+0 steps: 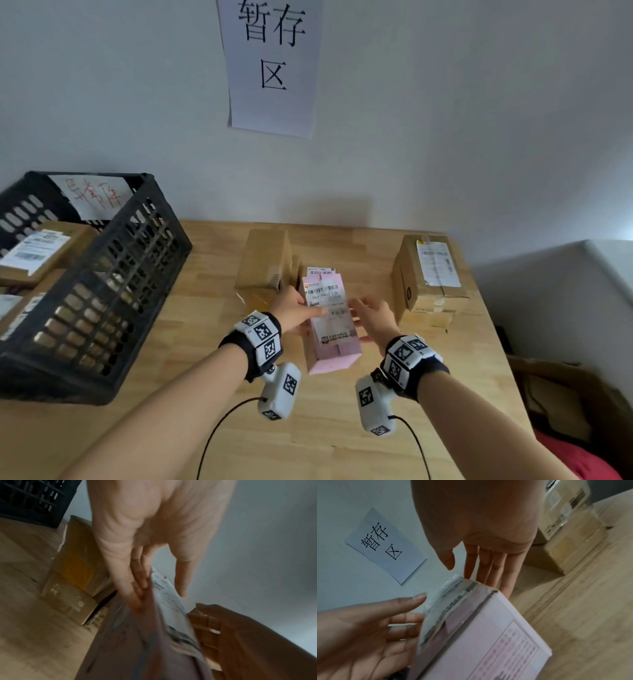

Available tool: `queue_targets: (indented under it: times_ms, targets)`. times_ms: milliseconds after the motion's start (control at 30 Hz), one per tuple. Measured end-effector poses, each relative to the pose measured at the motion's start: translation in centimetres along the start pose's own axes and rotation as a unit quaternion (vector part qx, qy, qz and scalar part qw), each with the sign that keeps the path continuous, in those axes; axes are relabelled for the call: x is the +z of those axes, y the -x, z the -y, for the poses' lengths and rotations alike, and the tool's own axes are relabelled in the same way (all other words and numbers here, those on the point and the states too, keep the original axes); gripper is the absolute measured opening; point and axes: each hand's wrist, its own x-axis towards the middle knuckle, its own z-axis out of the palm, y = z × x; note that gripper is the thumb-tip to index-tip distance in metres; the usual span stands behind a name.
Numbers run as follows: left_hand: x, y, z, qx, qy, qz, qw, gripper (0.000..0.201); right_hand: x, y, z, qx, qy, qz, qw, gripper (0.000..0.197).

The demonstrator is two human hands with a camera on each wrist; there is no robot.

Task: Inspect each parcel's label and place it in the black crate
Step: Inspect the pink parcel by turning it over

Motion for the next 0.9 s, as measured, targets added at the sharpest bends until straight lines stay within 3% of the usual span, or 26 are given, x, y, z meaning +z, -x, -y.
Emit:
queue_targets:
  times_ms: [300,600,767,900]
  targets:
    - [1.8,1.2,4.8,-0.016,0.026,0.123,0.992,0.027,2.6,2.2,-4.2,0.079,0.009,0.079,0.994,0.038]
    - [0.3,1.2,10.9,-0.081,-0.011,0.119,0.99,0.027,7.3,2.8,-6.1,0.103,0.113,0.118,0.981,0.029]
    - [-0.8,0.3,12.7,-0.114,-0.012,0.14,0.984,0.02,9.4,2.2,-5.6,0.097,0.164,0.115,0.975,0.054]
    - [-0.7,-1.3,14.1,-0.131,-0.051,0.155,0.978,0.021,10.4,1.4,-5.9,0.12,0.205,0.139,0.961,0.063]
